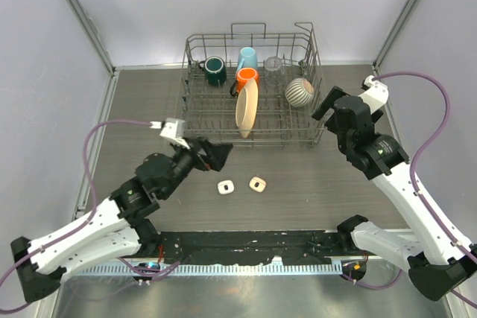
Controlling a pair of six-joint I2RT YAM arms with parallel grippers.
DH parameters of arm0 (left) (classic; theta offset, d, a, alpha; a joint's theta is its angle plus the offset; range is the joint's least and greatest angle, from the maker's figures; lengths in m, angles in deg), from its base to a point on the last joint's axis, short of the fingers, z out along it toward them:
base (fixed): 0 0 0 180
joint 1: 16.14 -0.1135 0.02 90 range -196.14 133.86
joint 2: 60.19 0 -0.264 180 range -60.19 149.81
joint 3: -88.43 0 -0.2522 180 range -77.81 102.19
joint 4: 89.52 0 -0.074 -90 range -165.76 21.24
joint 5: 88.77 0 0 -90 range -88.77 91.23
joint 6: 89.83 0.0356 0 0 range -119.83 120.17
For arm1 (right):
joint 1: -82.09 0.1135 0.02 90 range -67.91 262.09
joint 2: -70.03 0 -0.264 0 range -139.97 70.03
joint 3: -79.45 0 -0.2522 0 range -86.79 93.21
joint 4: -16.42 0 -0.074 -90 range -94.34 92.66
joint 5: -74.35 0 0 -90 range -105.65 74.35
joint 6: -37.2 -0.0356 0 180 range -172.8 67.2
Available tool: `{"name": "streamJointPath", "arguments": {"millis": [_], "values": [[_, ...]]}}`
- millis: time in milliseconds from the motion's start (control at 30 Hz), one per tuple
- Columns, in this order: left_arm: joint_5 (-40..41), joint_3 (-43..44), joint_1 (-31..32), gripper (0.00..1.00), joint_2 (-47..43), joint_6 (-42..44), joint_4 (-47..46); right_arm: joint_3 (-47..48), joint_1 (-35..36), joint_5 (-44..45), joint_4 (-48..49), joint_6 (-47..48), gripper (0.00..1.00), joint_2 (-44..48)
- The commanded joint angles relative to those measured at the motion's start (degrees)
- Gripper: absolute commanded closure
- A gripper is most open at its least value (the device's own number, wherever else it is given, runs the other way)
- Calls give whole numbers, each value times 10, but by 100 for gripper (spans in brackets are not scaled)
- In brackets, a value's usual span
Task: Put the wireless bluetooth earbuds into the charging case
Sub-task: Reset both arms
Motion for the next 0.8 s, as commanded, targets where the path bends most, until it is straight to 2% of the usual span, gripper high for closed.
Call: {"name": "streamJointPath", "arguments": {"millis": [0,33,100,167,267,300,333,400,433,533,667,767], "values": [[134,1,-9,0,-64,109,19,14,-27,-29,11,34,1,-1],[145,16,-14,0,-66,144,55,17,-33,-33,6,38,1,-10],[117,30,-37,0,-60,175,74,26,-51,-47,2,54,1,-18],[48,37,-65,0,-44,198,75,33,-70,-68,-9,62,1,-29],[-56,51,-188,0,-17,169,86,34,-120,-107,-19,64,1,-32],[-119,64,-257,0,-2,159,94,29,-145,-118,-20,63,0,-31],[-142,68,-296,0,4,148,101,24,-158,-129,-19,62,0,-28],[-174,78,-350,0,6,136,114,5,-186,-153,-19,57,0,-20],[-176,77,-398,0,4,134,118,-3,-208,-159,-18,53,0,-18],[-172,75,-465,0,-8,124,137,-41,-244,-199,-17,41,0,-18],[-164,67,-491,0,-35,114,184,-96,-256,-210,-1,34,0,18],[-196,44,-491,0,-92,132,180,-165,-255,-212,53,37,0,91]]}}
